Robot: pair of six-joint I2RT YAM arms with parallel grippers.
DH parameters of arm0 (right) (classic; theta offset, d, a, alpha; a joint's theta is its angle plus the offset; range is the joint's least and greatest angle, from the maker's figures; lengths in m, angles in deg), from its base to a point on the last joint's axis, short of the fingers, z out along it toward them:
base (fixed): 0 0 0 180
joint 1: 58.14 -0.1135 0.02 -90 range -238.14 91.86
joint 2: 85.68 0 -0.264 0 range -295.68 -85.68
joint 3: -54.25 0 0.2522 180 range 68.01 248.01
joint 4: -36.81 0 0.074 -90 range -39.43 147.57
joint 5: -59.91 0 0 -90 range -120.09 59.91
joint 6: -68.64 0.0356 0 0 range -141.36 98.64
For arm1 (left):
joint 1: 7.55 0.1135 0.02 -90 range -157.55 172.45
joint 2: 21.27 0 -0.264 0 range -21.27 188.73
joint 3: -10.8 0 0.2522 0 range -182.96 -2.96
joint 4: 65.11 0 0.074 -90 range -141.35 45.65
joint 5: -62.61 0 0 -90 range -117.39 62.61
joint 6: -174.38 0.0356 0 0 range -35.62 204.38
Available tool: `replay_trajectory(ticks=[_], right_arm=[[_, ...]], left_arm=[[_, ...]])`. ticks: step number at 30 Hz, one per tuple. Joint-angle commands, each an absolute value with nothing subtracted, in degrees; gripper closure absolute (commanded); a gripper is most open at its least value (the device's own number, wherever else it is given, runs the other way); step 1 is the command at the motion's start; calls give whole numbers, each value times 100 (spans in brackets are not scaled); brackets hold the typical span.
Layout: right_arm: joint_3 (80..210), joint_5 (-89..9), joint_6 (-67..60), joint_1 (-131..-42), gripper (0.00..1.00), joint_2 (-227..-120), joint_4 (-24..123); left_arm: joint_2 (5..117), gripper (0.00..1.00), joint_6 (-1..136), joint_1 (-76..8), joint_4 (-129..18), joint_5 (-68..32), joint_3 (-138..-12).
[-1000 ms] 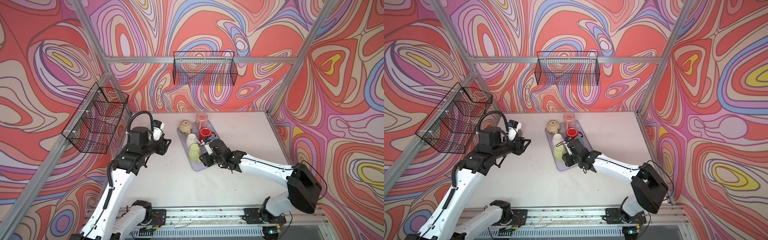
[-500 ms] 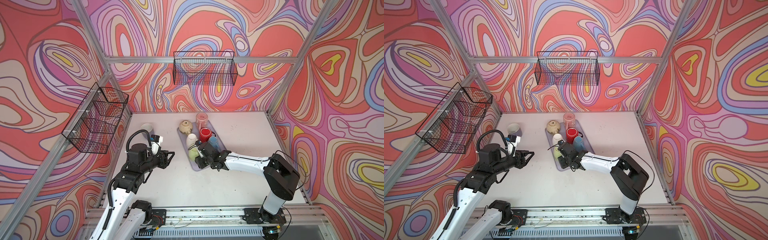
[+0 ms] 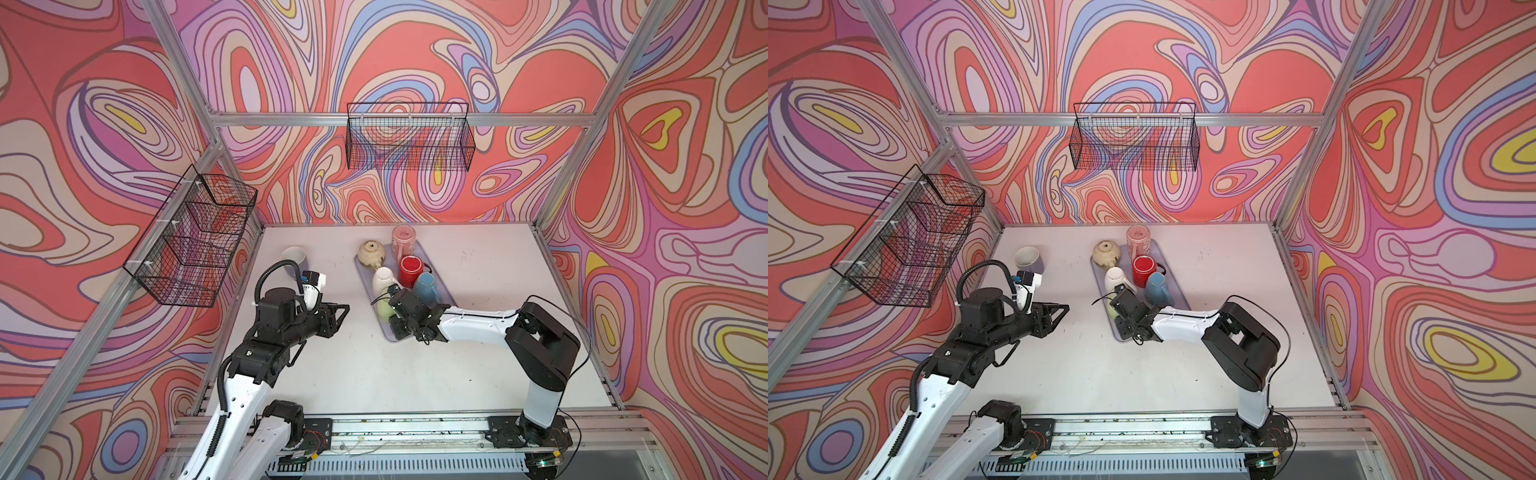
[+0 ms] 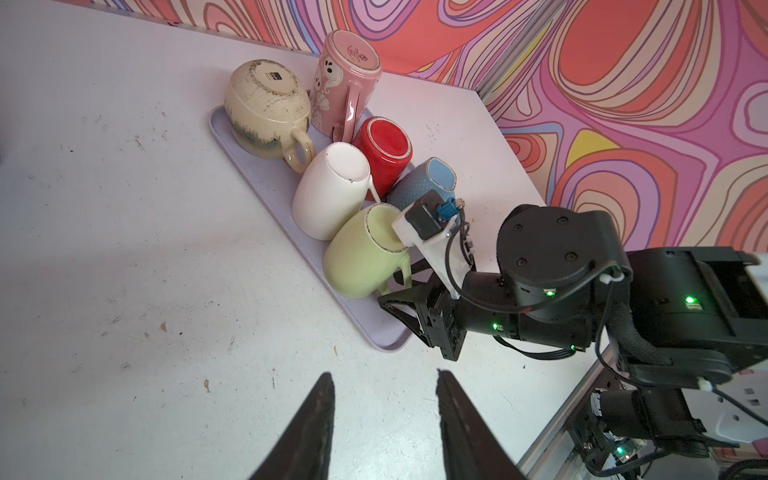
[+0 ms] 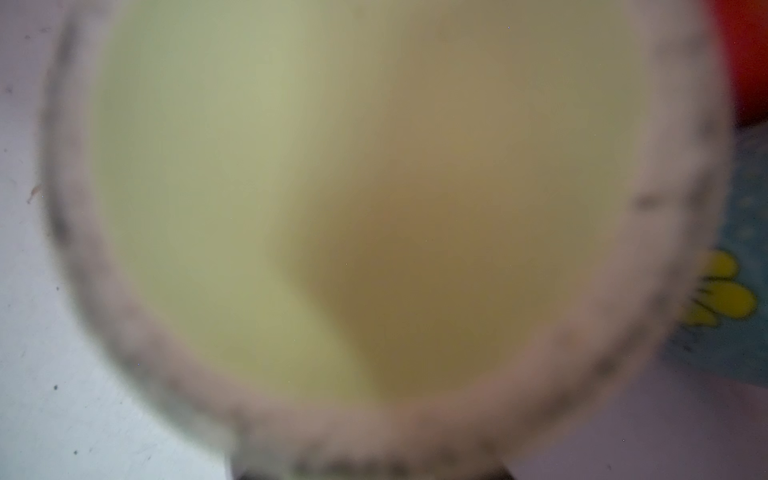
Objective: Turn the mug right side up
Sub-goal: 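Lower the right gripper onto the upside-down light green mug while the left arm withdraws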
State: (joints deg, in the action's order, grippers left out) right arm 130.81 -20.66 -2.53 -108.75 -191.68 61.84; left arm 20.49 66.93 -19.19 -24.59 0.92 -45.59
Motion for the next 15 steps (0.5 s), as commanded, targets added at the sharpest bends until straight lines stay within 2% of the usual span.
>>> replay_trajectory(ticks=[1,15], right_arm=[[13035,-1919,-163,-10911,58,-19247,5925],[12980,-1789,-150,-10904,66,-19405,5802]], left_arm=[[2087,57,6654,-1932,-2508,50,-4609],[2162,57,6680,-1932,-2481,29,-4628]])
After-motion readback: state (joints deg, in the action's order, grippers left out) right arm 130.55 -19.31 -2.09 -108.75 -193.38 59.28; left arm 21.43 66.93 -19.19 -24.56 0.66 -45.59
